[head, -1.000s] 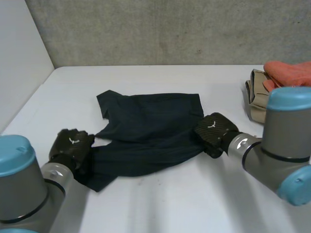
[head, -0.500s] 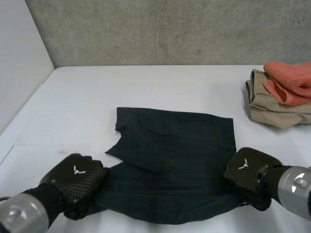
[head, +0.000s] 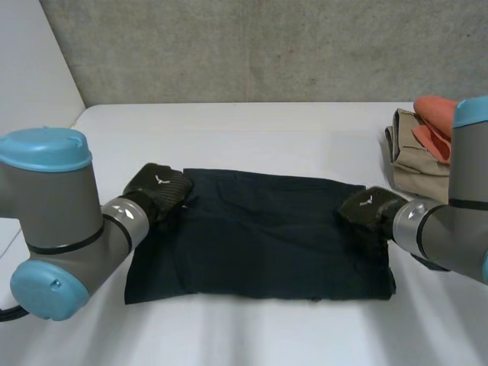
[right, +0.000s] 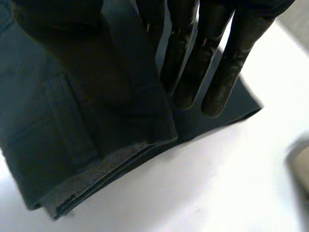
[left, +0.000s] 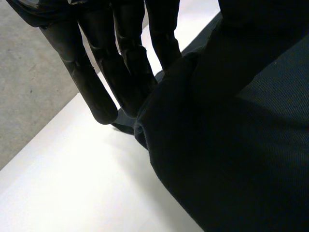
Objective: Fold the laundry.
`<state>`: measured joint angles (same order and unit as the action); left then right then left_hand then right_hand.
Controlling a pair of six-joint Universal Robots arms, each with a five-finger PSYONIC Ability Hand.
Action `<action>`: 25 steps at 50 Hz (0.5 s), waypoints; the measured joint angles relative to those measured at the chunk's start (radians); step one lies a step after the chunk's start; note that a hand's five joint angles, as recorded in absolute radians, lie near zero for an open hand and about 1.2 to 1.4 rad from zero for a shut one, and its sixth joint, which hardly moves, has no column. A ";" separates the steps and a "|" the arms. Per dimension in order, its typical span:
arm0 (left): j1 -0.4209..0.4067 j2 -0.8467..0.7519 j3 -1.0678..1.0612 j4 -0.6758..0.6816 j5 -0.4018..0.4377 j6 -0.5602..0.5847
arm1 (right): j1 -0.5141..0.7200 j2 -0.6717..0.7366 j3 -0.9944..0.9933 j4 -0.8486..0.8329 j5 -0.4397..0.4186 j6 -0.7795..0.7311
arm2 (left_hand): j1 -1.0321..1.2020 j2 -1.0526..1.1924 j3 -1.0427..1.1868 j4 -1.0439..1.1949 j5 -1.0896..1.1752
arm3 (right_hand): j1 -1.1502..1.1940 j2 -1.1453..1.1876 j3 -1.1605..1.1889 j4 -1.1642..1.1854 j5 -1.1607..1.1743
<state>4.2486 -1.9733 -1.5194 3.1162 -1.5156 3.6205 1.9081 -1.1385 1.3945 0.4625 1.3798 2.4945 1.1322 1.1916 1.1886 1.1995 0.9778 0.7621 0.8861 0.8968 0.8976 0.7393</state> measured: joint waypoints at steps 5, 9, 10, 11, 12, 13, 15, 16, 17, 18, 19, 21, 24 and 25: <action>-0.023 0.017 -0.016 -0.015 -0.016 0.002 | -0.001 0.022 -0.026 0.109 0.003 -0.018 | 0.000 0.000 0.000 0.000 0.000 | -0.164 -0.198 -0.210 -0.210 -0.217; -0.027 0.046 -0.044 -0.022 -0.019 0.003 | -0.001 0.031 -0.032 0.140 0.003 -0.029 | 0.000 0.000 0.000 0.000 0.000 | -0.233 -0.257 -0.294 -0.295 -0.298; -0.027 0.053 -0.050 -0.023 -0.019 0.003 | -0.001 0.033 -0.033 0.143 0.003 -0.030 | 0.000 0.000 0.000 0.000 0.000 | -0.243 -0.267 -0.307 -0.306 -0.310; -0.027 0.061 -0.057 -0.024 -0.019 0.004 | -0.001 0.035 -0.035 0.144 0.004 -0.032 | 0.000 0.000 0.000 0.000 0.000 | -0.249 -0.274 -0.314 -0.311 -0.317; -0.027 0.065 -0.060 -0.024 -0.019 0.004 | -0.001 0.036 -0.035 0.145 0.004 -0.032 | 0.000 0.000 0.000 0.000 0.000 | -0.249 -0.274 -0.314 -0.311 -0.317; -0.027 0.072 -0.067 -0.024 -0.019 0.004 | -0.001 0.038 -0.038 0.146 0.004 -0.033 | 0.000 0.000 0.000 0.000 0.000 | -0.251 -0.280 -0.318 -0.314 -0.320; -0.026 0.090 -0.080 -0.023 -0.019 0.004 | -0.001 0.042 -0.045 0.151 0.004 -0.035 | 0.000 0.000 0.000 0.000 0.000 | -0.251 -0.288 -0.323 -0.319 -0.324; -0.026 0.096 -0.085 -0.022 -0.019 0.004 | -0.001 0.043 -0.048 0.153 0.004 -0.035 | 0.000 0.000 0.000 0.000 0.000 | -0.251 -0.289 -0.323 -0.319 -0.324; -0.026 0.098 -0.086 -0.022 -0.019 0.004 | -0.002 0.044 -0.049 0.155 0.004 -0.035 | 0.000 0.000 0.000 0.000 0.000 | -0.251 -0.289 -0.323 -0.319 -0.324; -0.026 0.098 -0.086 -0.022 -0.019 0.004 | -0.002 0.044 -0.049 0.155 0.004 -0.035 | 0.000 0.000 0.000 0.000 0.000 | -0.251 -0.289 -0.323 -0.319 -0.324; -0.024 0.112 -0.096 -0.020 -0.019 0.005 | -0.002 0.043 -0.067 0.190 0.000 -0.035 | 0.000 0.000 0.000 0.000 0.000 | -0.253 -0.290 -0.325 -0.320 -0.325; -0.021 0.118 -0.099 -0.019 -0.018 0.006 | -0.003 0.040 -0.082 0.229 -0.007 -0.036 | 0.000 0.000 0.000 0.000 0.000 | -0.262 -0.293 -0.332 -0.328 -0.328; -0.016 0.118 -0.097 -0.018 -0.018 0.011 | -0.007 0.031 -0.102 0.281 -0.021 -0.035 | 0.000 0.000 0.000 0.000 0.000 | -0.280 -0.326 -0.352 -0.349 -0.353; -0.013 0.117 -0.095 -0.017 -0.018 0.016 | -0.009 0.025 -0.110 0.303 -0.030 -0.034 | 0.000 0.000 0.000 0.000 0.000 | -0.284 -0.334 -0.357 -0.356 -0.359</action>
<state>4.2354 -1.8565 -1.6144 3.0989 -1.5340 3.6362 1.8990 -1.1137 1.2848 0.7658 1.3500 2.4600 1.1322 1.1916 1.1886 1.1996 0.9779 0.4777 0.5524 0.5401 0.5421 0.3798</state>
